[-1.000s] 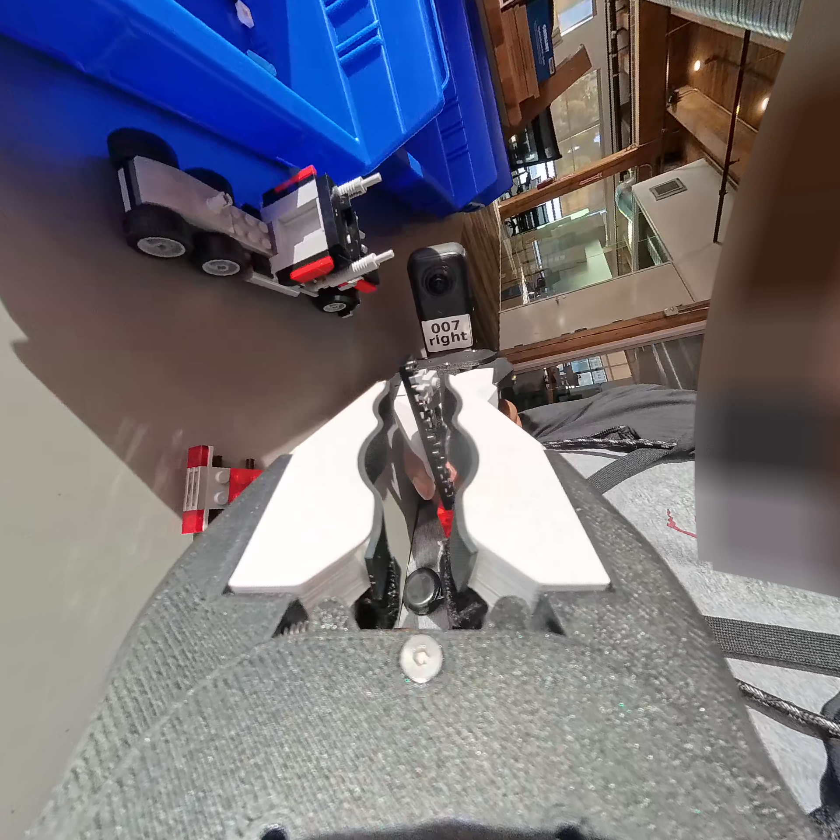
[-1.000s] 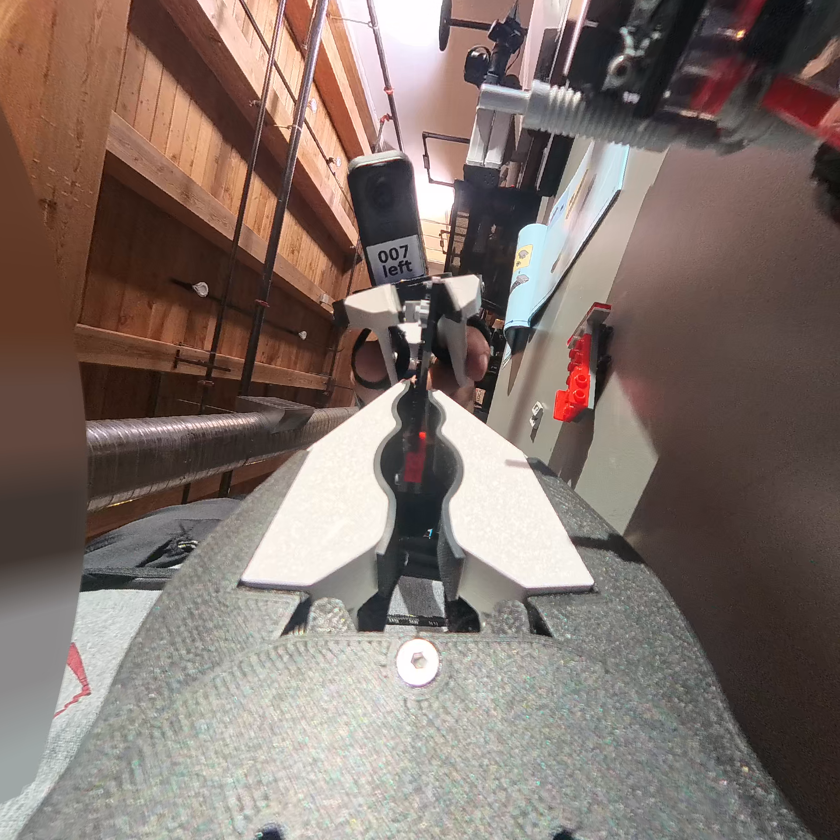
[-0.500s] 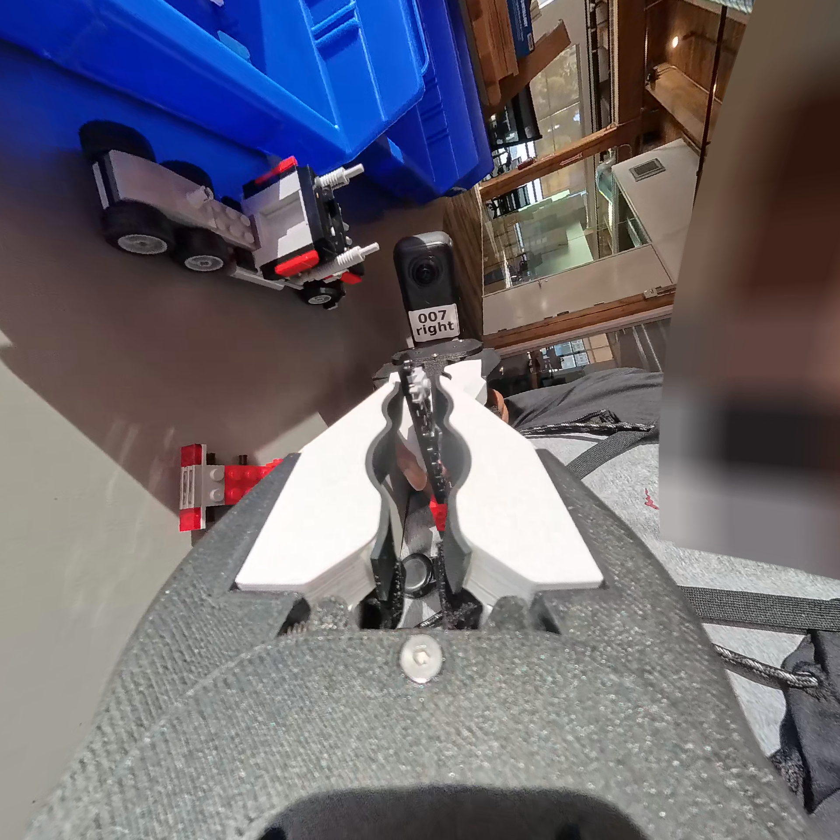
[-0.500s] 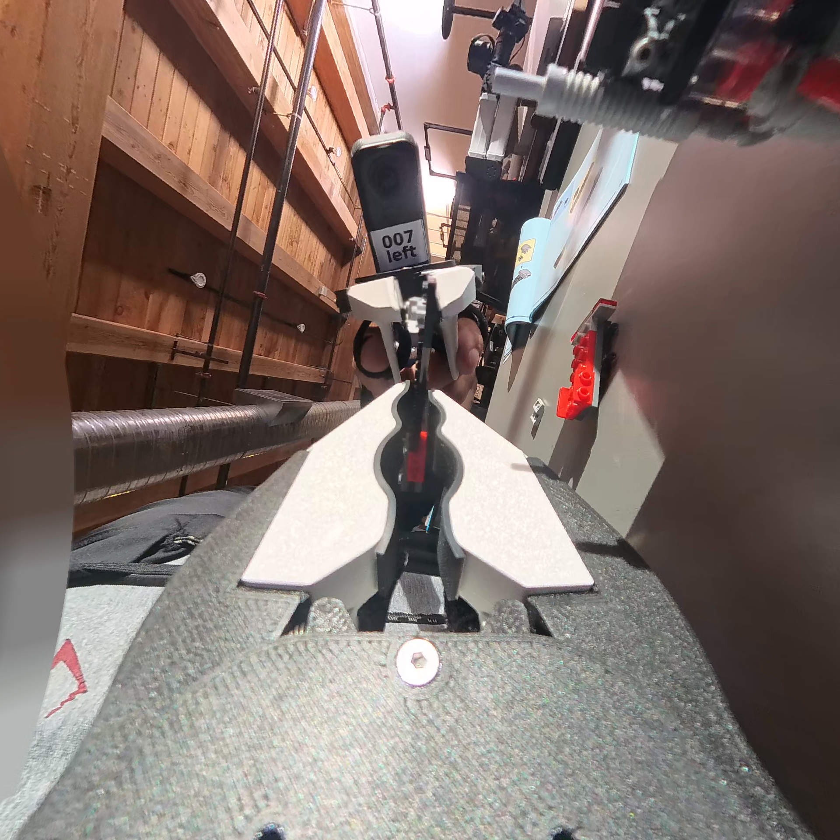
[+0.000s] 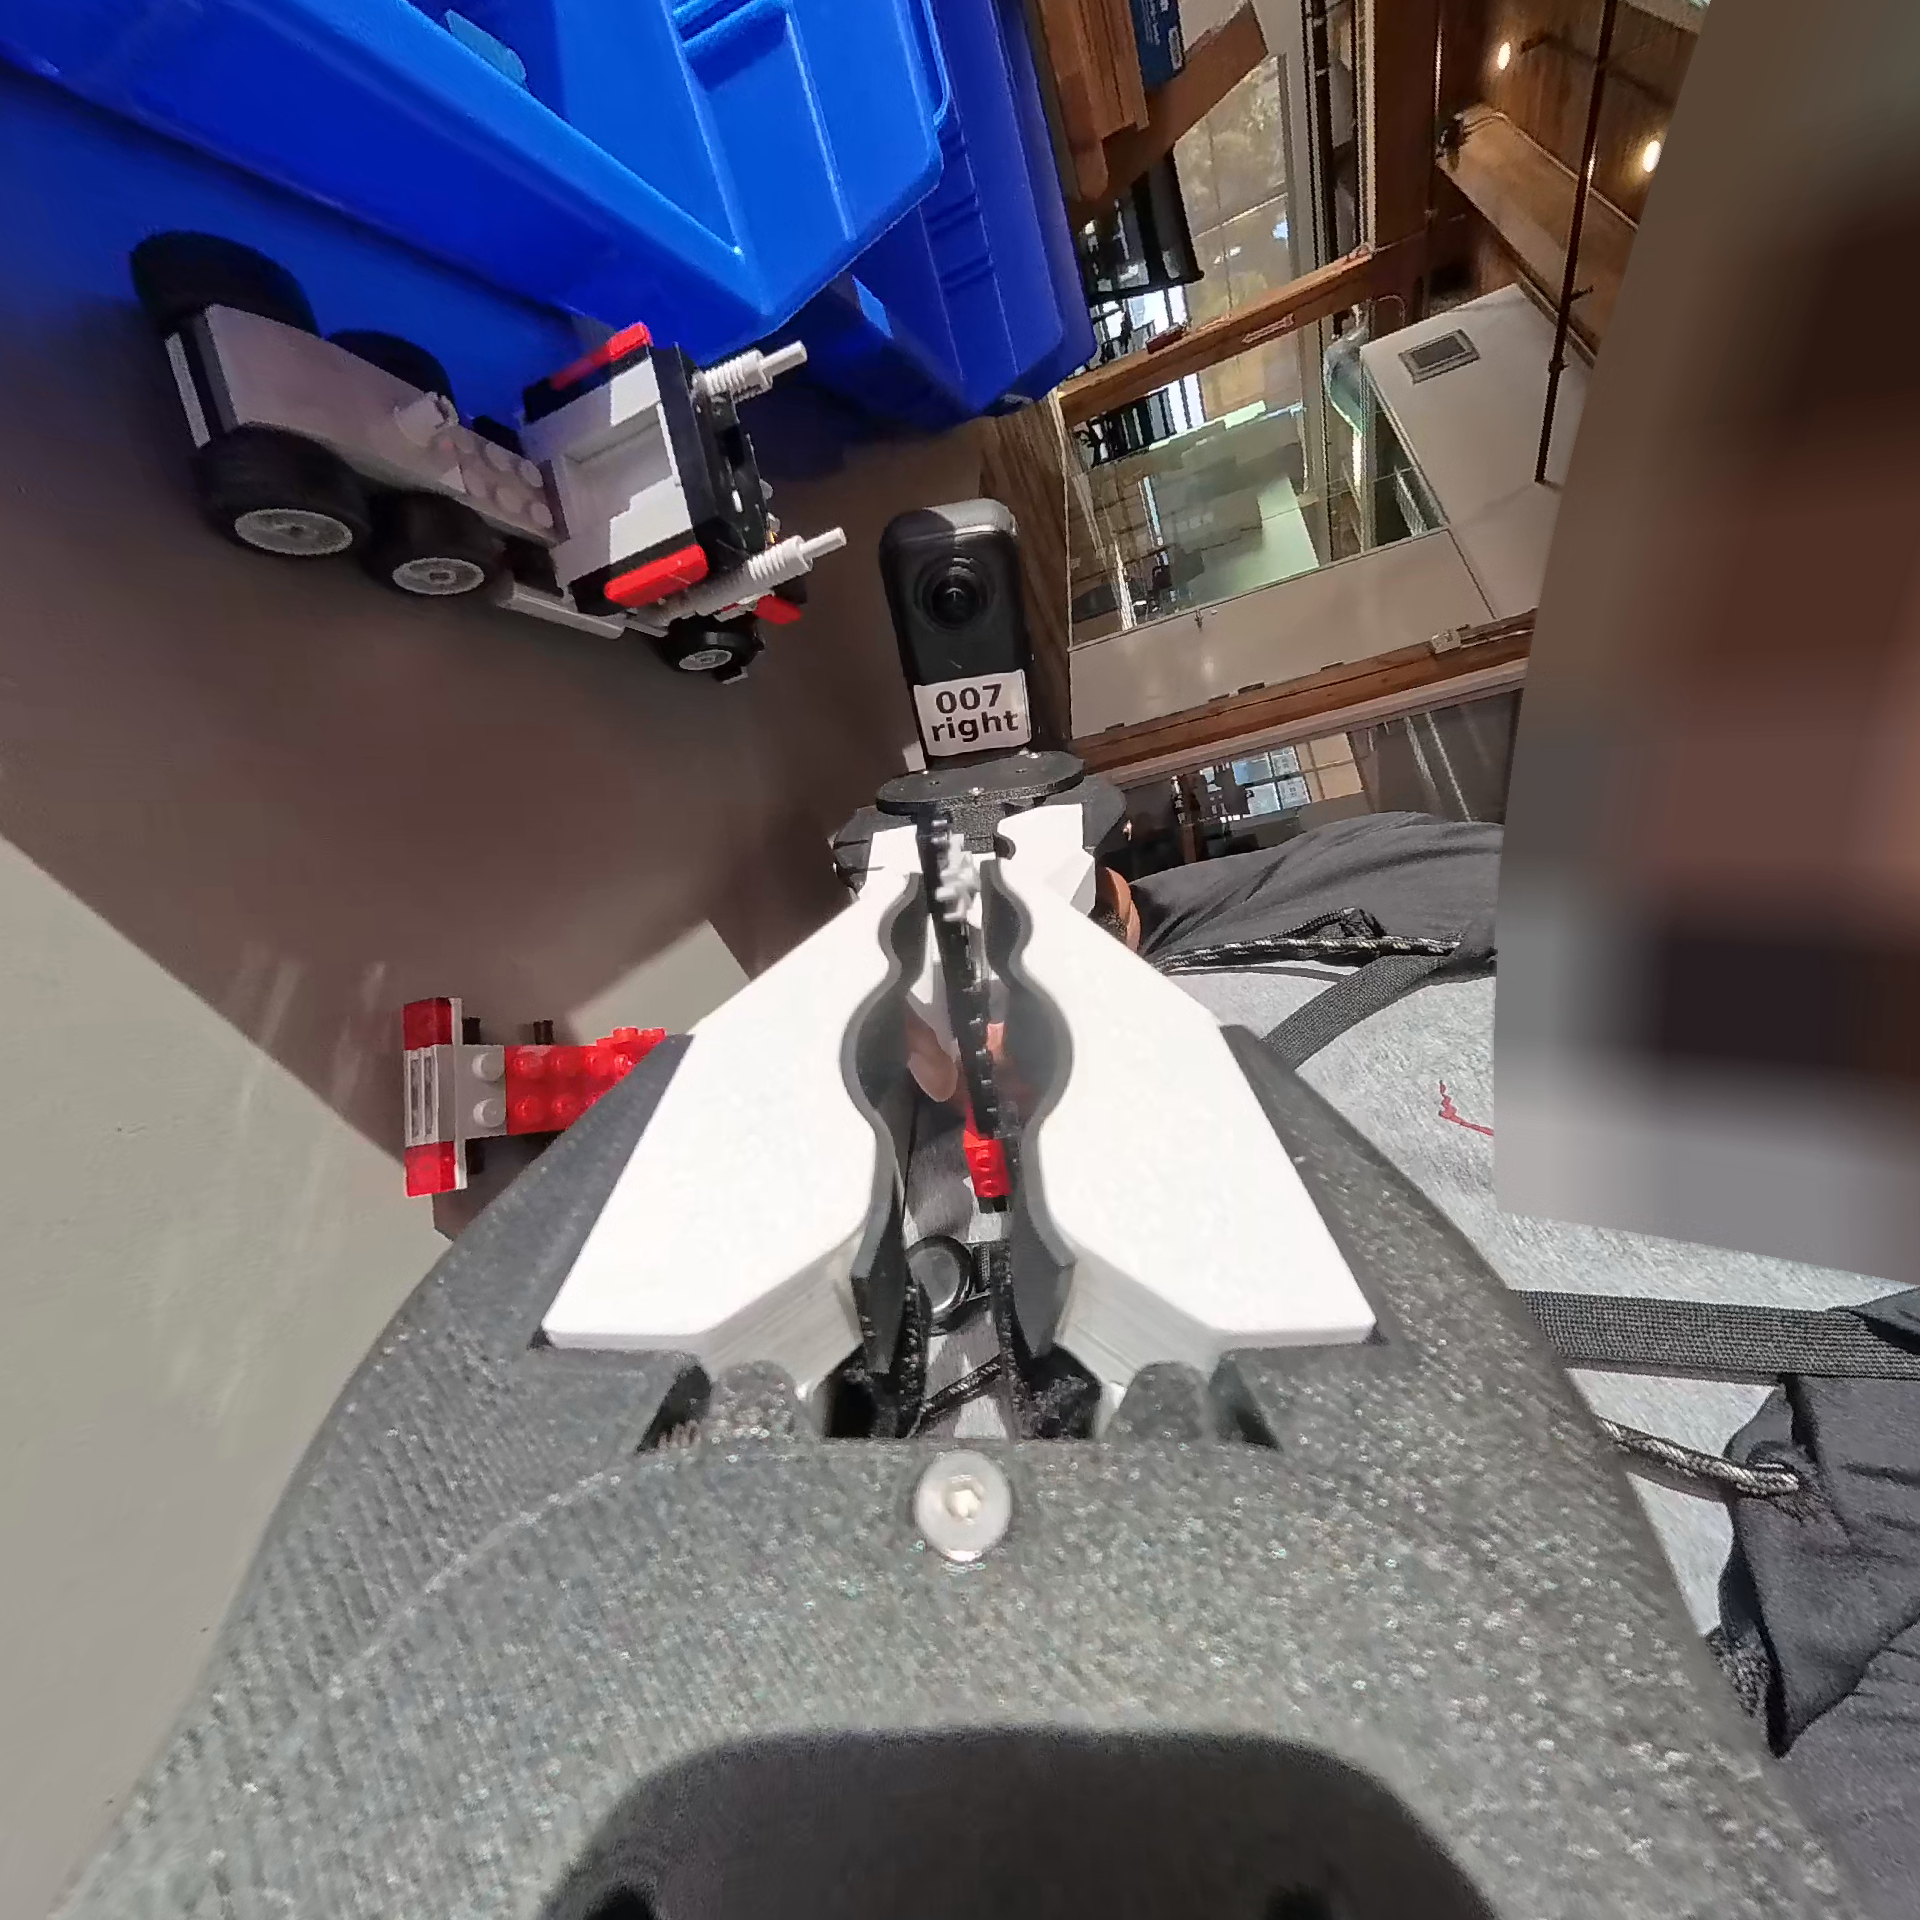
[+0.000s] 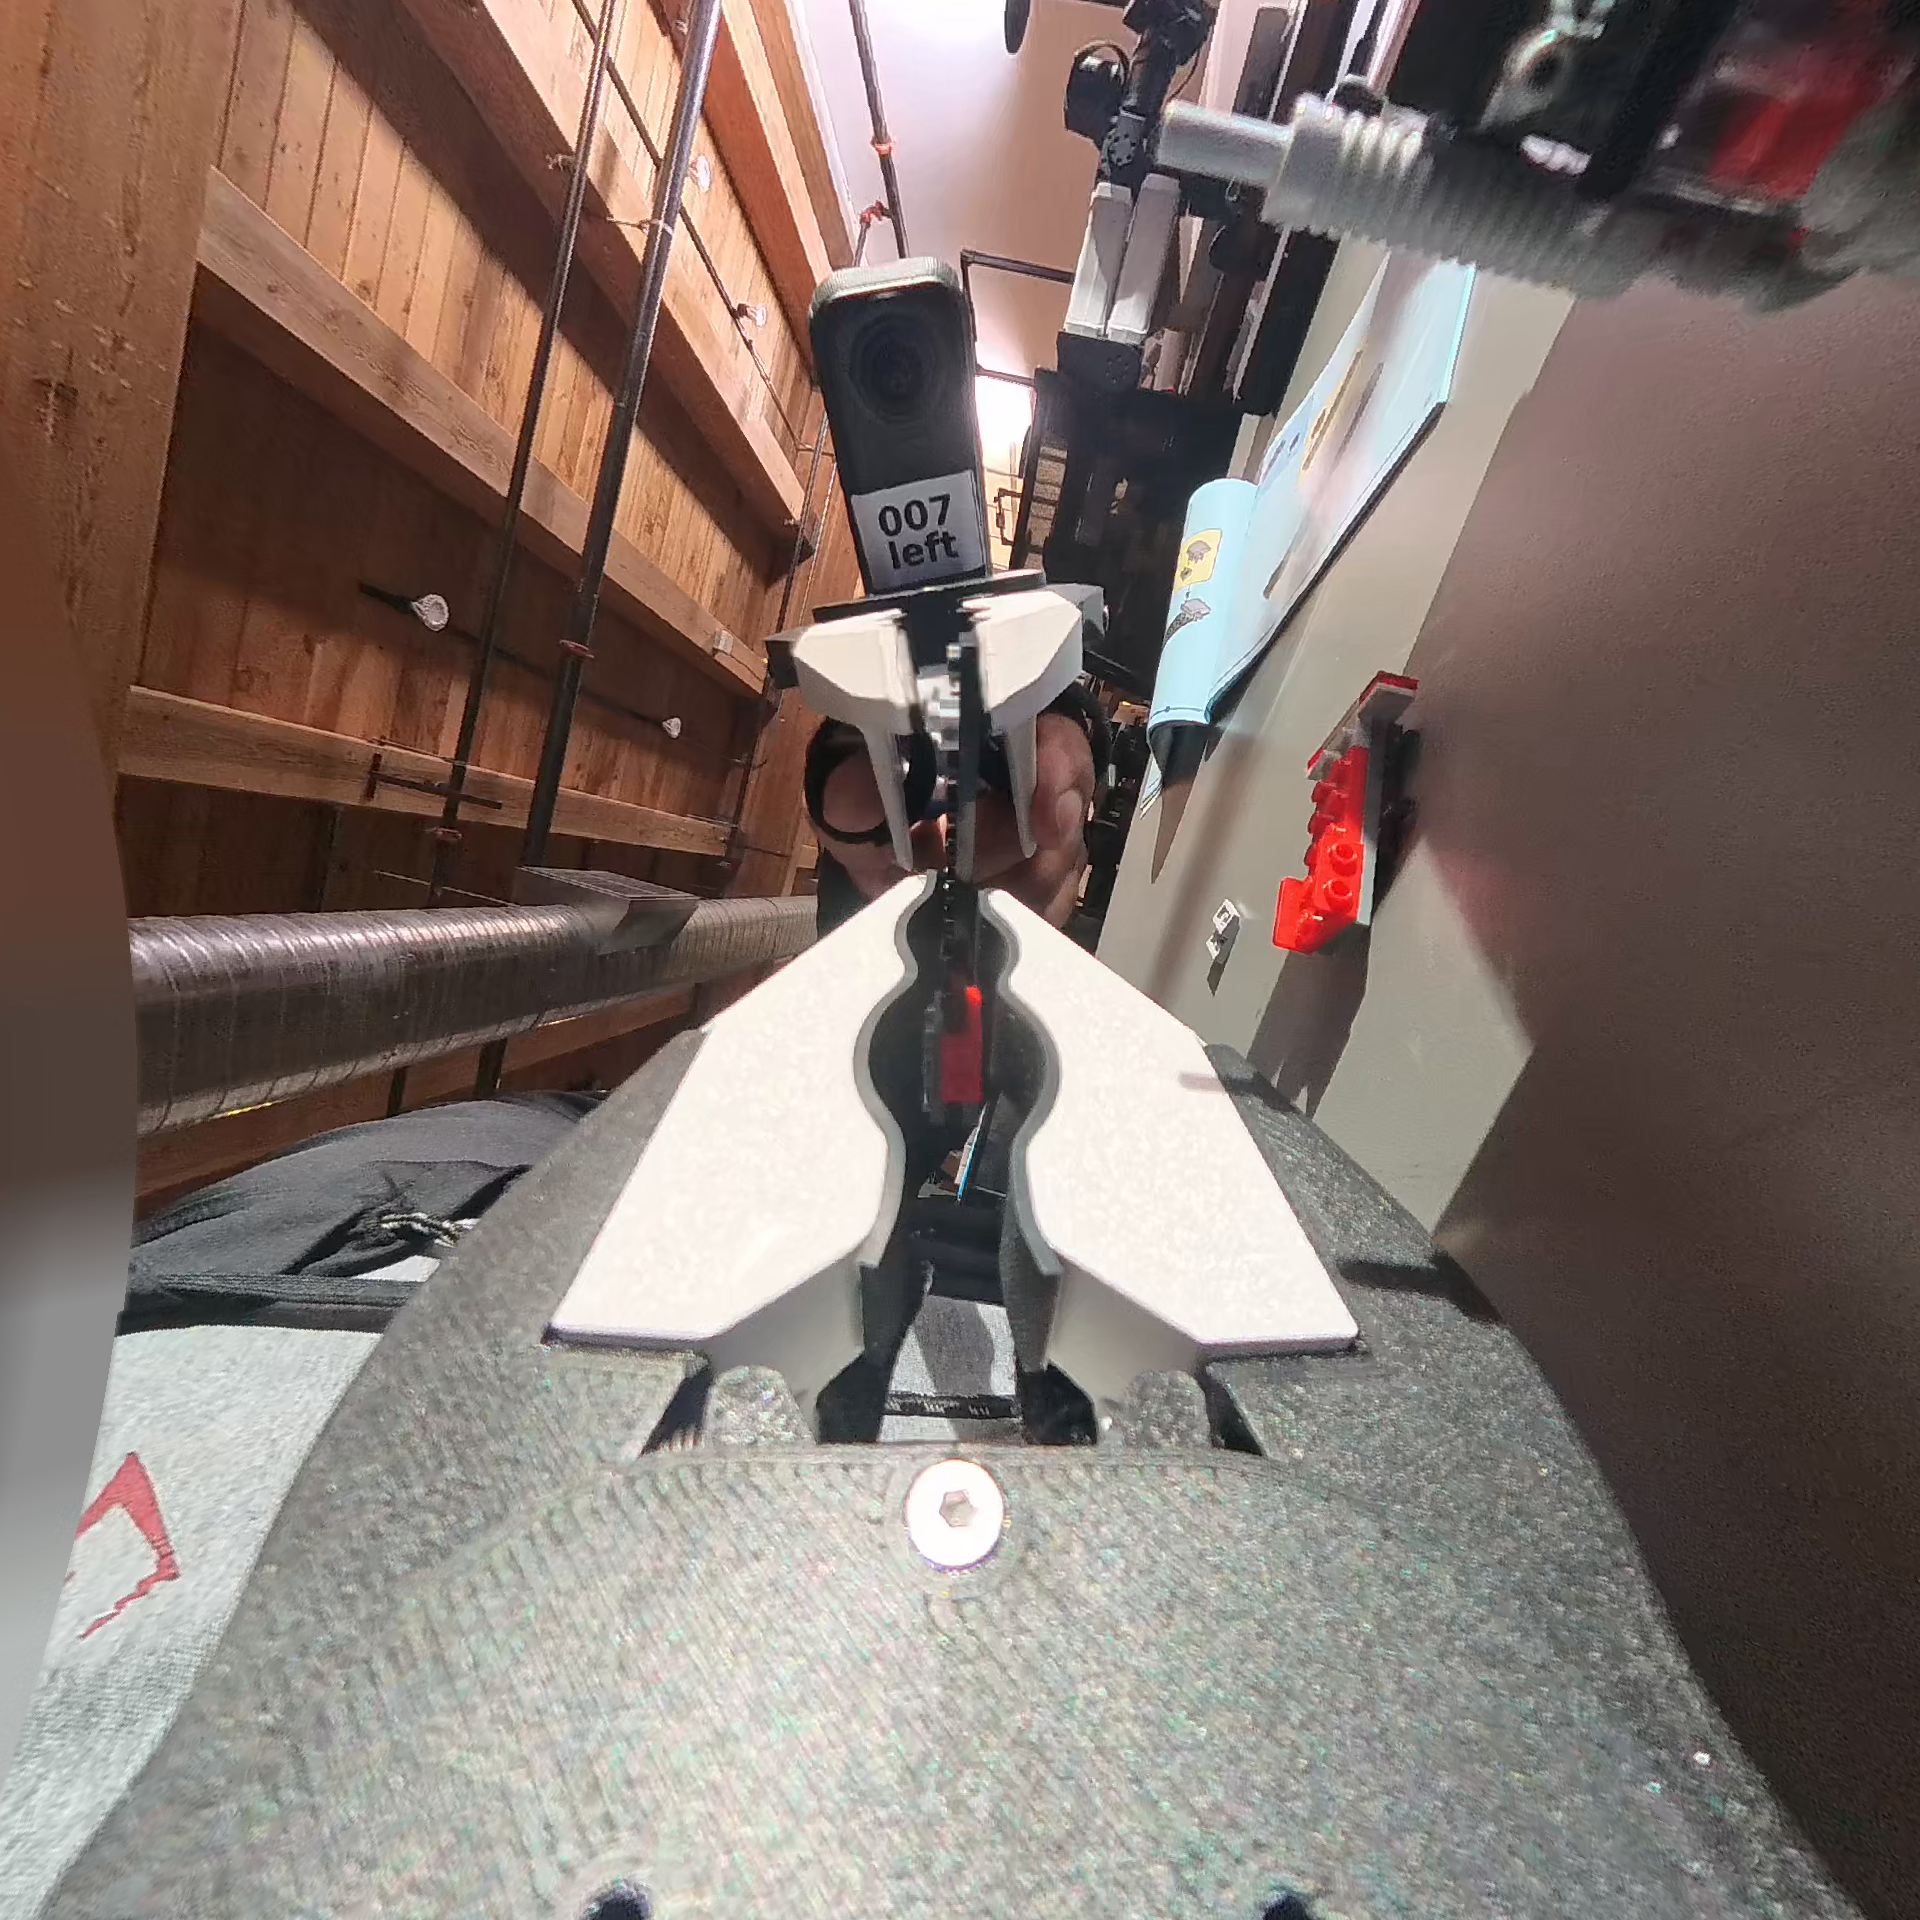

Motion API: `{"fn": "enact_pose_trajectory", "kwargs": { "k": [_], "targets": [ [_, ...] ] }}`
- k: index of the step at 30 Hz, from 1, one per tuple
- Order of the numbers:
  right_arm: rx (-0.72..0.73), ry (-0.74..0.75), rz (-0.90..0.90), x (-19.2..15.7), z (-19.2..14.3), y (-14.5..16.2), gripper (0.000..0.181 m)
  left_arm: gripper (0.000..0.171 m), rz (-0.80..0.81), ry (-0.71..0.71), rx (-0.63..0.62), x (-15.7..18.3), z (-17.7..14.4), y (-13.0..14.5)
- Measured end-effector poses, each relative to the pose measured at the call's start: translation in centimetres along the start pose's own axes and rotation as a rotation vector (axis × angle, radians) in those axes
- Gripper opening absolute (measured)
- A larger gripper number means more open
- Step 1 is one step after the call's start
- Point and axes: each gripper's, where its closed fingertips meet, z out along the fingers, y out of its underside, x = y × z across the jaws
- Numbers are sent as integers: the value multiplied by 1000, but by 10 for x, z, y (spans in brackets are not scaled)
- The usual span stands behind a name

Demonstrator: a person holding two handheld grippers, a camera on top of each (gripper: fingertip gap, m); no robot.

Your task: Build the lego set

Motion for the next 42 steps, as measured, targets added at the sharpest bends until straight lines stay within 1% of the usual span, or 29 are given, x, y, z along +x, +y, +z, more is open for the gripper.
{"fn": "enact_pose_trajectory", "kwargs": {
  "k": [14, 27, 31, 35, 38, 42],
  "targets": [
    [-11, 6, -8, 0, 1, 2, 6, 10, 34, -21, 2, 0, 0, 2],
    [-23, 15, -14, 1, 2, 4, 6, 10, 118, -65, 5, -1, -2, 5],
    [-20, 14, -19, 0, 2, 3, 6, 10, 171, -73, 12, 3, -2, 4],
    [-20, 5, -68, -5, 1, 1, 7, 10, 275, -66, 20, 12, -3, 3],
    [0, 10, -133, -9, -2, -5, 12, 10, 348, -68, 27, 15, -4, 3],
    [33, 34, -254, -15, -7, -17, 20, 10, 399, -63, 37, 17, -7, 7]
  ]
}}
